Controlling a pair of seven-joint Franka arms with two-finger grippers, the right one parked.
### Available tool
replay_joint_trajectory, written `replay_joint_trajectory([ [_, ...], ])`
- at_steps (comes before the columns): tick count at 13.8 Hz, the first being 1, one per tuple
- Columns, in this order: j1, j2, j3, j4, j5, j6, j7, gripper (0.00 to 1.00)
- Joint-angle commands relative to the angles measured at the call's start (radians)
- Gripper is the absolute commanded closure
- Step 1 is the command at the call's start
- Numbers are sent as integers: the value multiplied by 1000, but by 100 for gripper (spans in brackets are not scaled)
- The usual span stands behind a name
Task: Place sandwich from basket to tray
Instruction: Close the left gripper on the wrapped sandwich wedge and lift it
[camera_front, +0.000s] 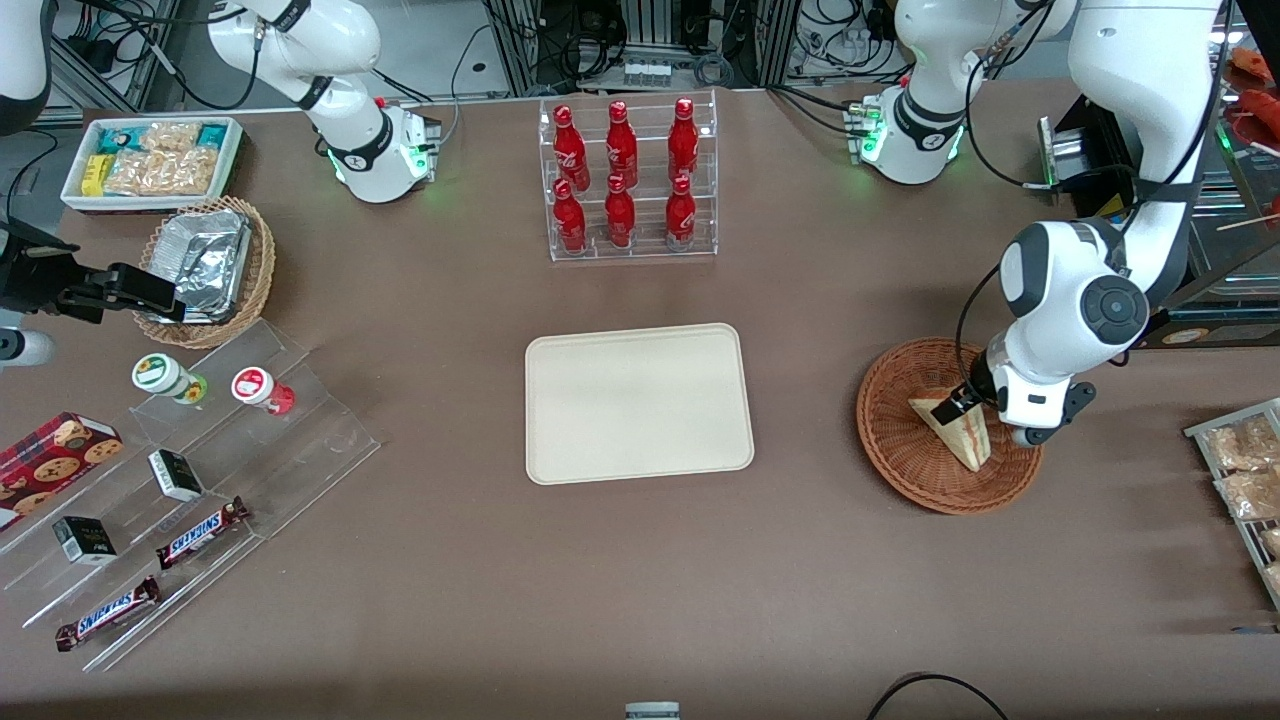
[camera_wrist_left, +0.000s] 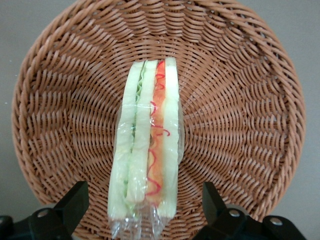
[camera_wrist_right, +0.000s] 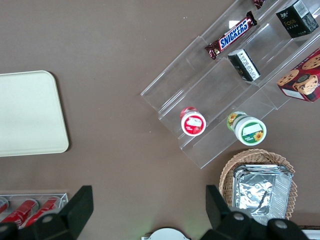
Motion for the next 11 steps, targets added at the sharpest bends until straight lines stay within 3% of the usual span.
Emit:
replay_joint_trajectory([
  [1, 1, 31, -3, 6, -2, 43, -19, 3],
  [2, 1, 33, -3, 6, -2, 45, -19, 29],
  [3, 1, 31, -3, 6, -2, 43, -17, 83],
  [4, 1, 25, -3, 4, 0, 40, -14, 100],
  [11, -8, -32, -52, 121, 44, -182, -16, 100],
])
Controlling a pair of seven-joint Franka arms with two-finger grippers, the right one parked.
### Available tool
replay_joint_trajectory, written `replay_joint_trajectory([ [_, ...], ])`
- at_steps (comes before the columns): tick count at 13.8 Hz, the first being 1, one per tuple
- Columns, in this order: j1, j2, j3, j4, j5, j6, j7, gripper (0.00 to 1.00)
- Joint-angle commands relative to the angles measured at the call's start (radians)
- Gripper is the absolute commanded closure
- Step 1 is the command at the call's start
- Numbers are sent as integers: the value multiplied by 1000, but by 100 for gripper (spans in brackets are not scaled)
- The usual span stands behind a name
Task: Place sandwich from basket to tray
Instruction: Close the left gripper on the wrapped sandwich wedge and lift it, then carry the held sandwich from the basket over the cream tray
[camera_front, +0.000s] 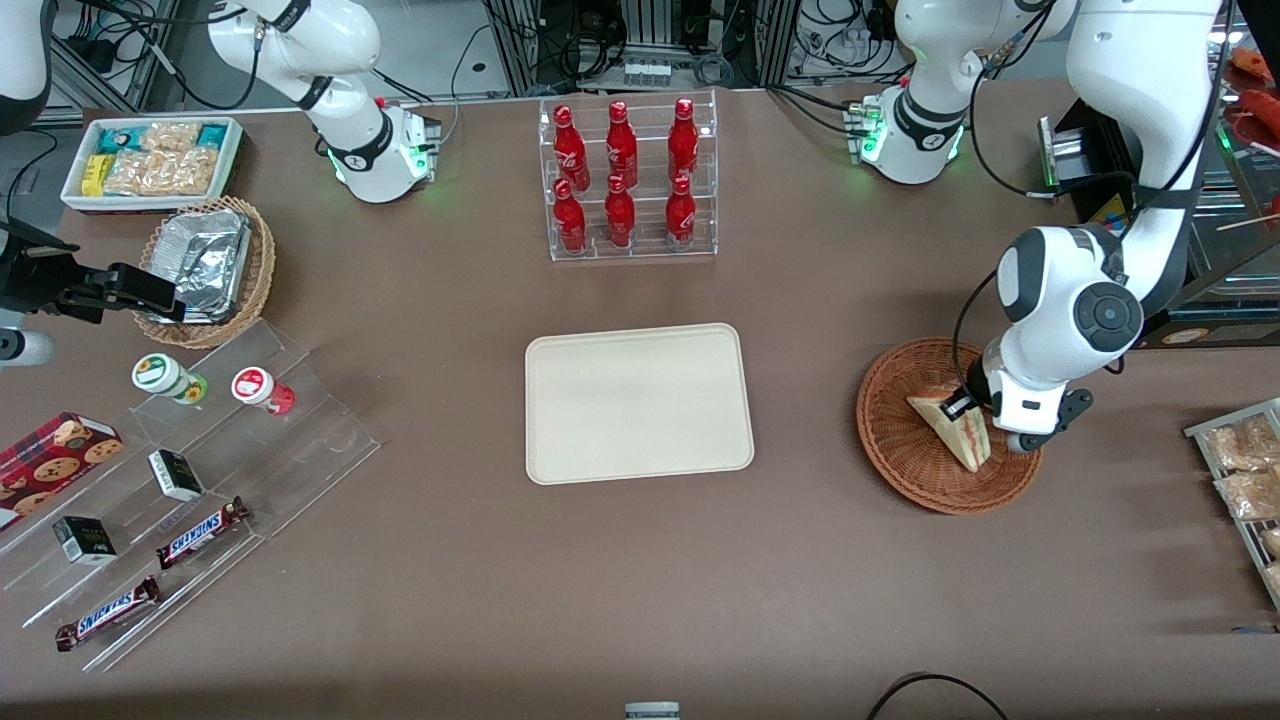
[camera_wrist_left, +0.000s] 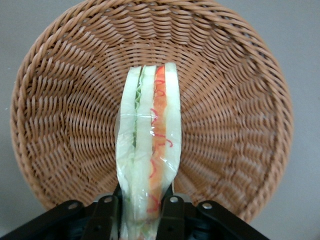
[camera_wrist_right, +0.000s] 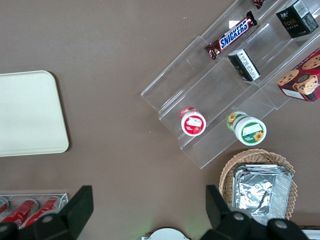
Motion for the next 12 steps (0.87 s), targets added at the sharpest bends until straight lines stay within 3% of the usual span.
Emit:
replay_joint_trajectory([
  [1, -4, -20, -52, 89, 17, -120, -14, 100],
  [5, -15, -8, -174, 135, 20, -160, -14, 100],
  [8, -148, 38, -195, 173, 81, -162, -26, 100],
  [12, -305, 173, -196, 322, 91, -162, -131, 100],
])
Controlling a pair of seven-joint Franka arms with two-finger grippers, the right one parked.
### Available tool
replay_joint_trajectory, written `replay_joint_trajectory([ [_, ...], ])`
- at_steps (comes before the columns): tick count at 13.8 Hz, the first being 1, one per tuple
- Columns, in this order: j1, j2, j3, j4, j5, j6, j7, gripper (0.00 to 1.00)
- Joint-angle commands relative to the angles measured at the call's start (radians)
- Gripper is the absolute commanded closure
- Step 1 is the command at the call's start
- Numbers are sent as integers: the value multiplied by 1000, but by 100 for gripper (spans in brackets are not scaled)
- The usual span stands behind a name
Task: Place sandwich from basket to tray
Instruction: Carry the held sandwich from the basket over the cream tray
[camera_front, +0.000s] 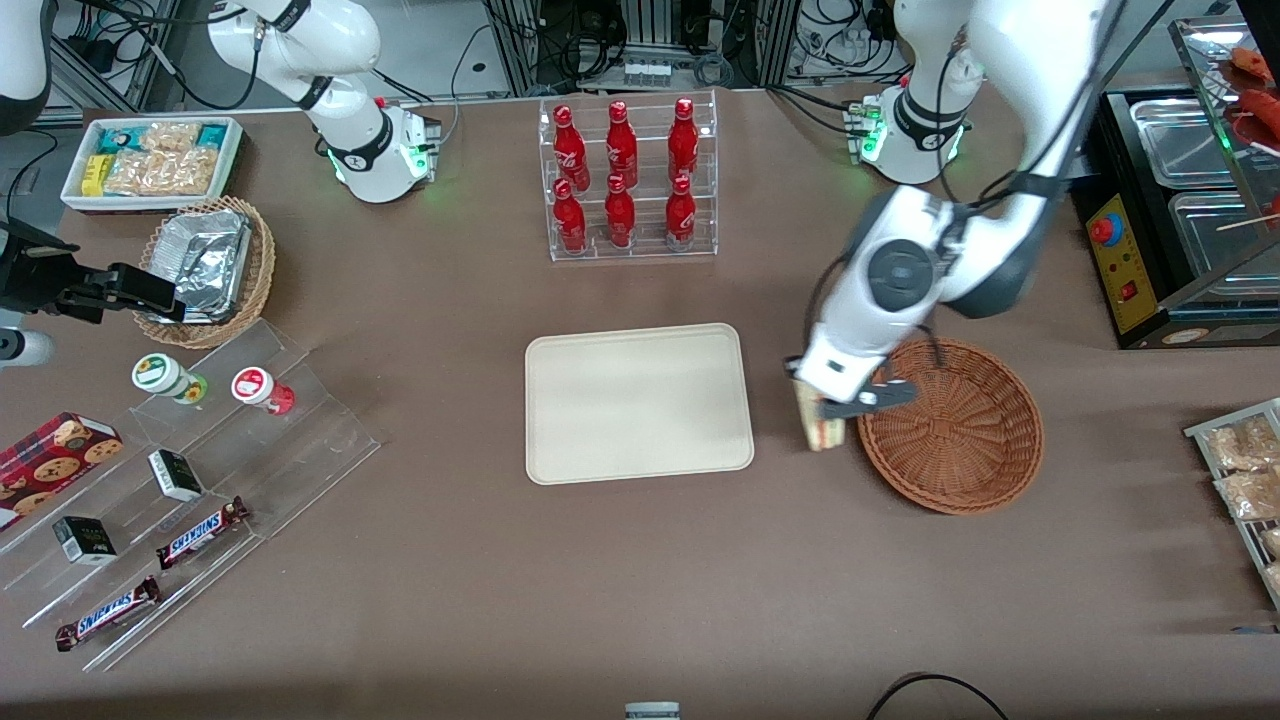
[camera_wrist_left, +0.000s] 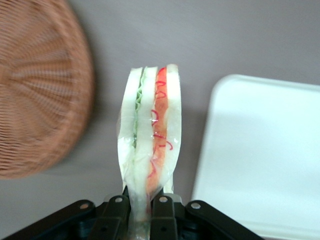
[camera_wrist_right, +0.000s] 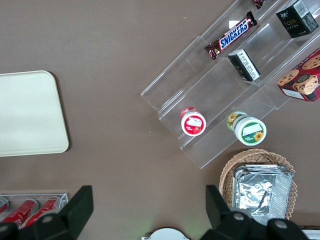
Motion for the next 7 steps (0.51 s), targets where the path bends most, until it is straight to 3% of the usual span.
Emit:
replay_joint_trajectory([
  [1, -106, 147, 7, 190, 28, -36, -108, 100],
  [7, -286, 323, 16, 388, 33, -52, -177, 100],
])
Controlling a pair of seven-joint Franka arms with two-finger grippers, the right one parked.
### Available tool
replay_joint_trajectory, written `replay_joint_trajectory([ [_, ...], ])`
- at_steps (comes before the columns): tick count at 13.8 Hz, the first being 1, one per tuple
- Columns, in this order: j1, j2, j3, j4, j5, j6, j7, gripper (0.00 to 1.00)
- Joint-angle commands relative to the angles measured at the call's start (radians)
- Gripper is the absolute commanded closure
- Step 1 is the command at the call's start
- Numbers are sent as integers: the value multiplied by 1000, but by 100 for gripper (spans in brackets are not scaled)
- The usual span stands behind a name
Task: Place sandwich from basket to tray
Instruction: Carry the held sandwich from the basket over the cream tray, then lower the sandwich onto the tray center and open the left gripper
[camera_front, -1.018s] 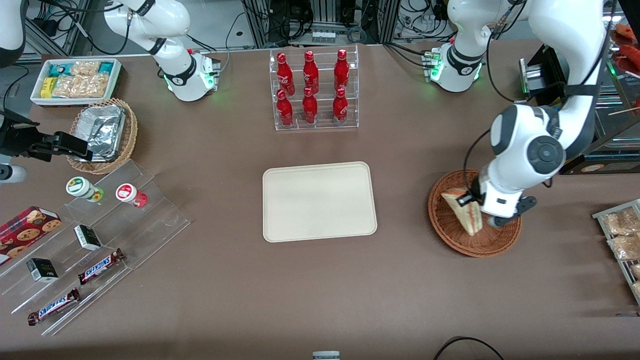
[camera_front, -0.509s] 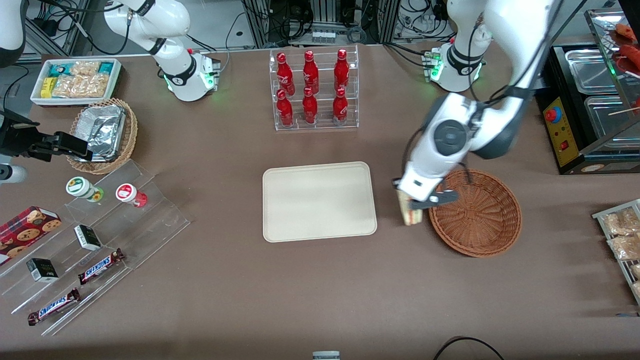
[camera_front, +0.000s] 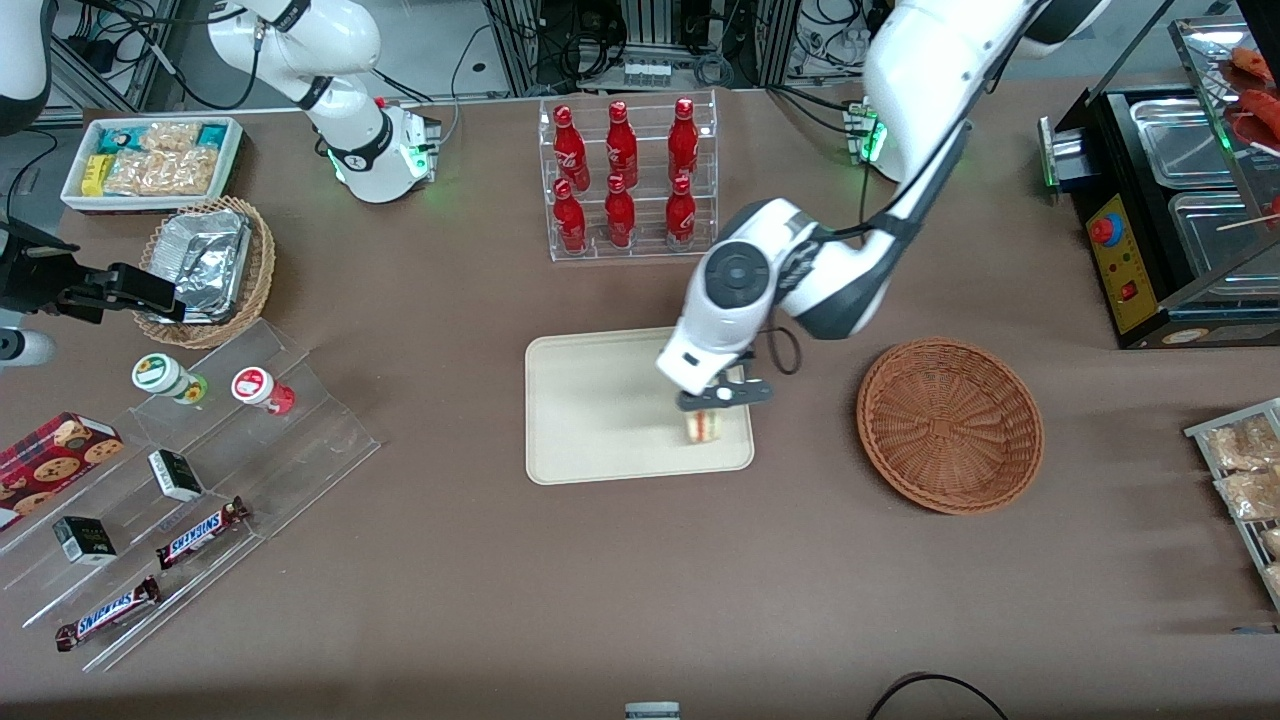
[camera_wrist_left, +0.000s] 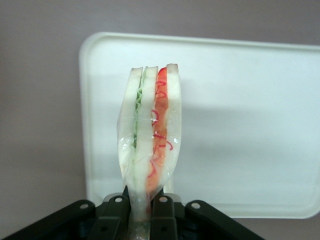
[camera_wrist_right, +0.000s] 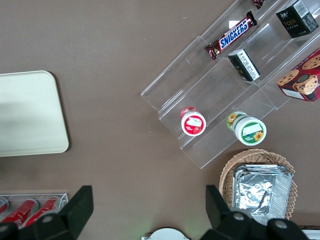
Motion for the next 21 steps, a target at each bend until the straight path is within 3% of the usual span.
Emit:
replay_joint_trajectory([
  [1, -77, 106, 15, 127, 40, -40, -63, 100],
  [10, -117, 179, 15, 173, 100, -33, -179, 100],
  [11, -115, 182, 15, 174, 103, -31, -199, 91],
  [12, -115, 182, 15, 174, 105, -31, -207, 42],
  [13, -115, 182, 15, 174, 105, -31, -203, 0],
  [17, -109, 162, 15, 214, 105, -51, -198, 0],
  [21, -82, 88, 15, 266, 103, -176, -167, 0],
])
